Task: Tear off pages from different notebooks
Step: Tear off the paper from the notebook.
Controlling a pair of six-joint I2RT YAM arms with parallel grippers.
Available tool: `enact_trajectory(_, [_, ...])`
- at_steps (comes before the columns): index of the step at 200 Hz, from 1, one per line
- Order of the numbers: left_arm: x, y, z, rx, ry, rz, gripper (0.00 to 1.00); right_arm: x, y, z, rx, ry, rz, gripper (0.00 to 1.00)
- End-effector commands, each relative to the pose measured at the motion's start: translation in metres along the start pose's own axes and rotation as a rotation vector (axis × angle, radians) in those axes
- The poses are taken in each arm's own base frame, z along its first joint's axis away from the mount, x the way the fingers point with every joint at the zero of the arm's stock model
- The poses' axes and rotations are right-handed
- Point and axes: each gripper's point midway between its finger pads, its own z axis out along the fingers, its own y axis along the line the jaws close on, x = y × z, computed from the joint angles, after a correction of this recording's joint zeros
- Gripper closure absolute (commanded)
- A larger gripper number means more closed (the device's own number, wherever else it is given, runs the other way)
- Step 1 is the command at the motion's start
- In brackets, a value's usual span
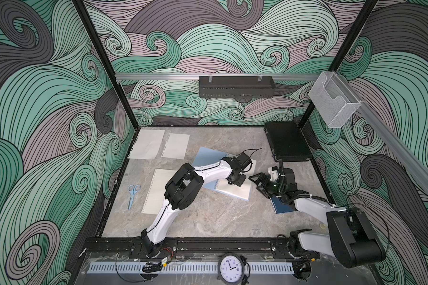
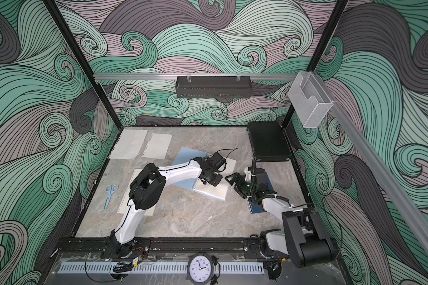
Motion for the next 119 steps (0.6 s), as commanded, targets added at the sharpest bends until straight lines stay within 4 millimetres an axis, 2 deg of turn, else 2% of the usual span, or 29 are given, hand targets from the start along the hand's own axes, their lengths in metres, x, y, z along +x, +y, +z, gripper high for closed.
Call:
enact_trajectory(1, [0.101,0.003,0.05,0.021,0.369,0.007,1.0,-0.008,-0.001,0.0,0.008,-0.021,-0.002,0.1])
enact_trajectory(22, [0.074,-0.001,0.035,0.053,0.31,-0.008,0.89,-0.013,-0.001,-0.001,0.002,-0.035,0.002,0.1])
enact_trajectory(41, [0.051,-0.006,0.02,0.085,0.262,-0.027,0.74,-0.018,-0.001,-0.004,-0.007,-0.052,0.008,0.1])
enact_trajectory(70, [0.018,-0.013,-0.007,0.114,0.18,-0.042,0.57,-0.023,-0.003,-0.01,-0.016,-0.074,0.015,0.1])
enact_trajectory(99, [-0.006,-0.007,-0.025,0.085,0.116,-0.052,0.41,-0.025,0.0,-0.012,-0.034,-0.081,0.015,0.1])
enact_trajectory(119, [-0.016,0.001,-0.028,0.048,0.096,-0.036,0.35,-0.026,0.003,-0.013,-0.05,-0.082,0.015,0.1])
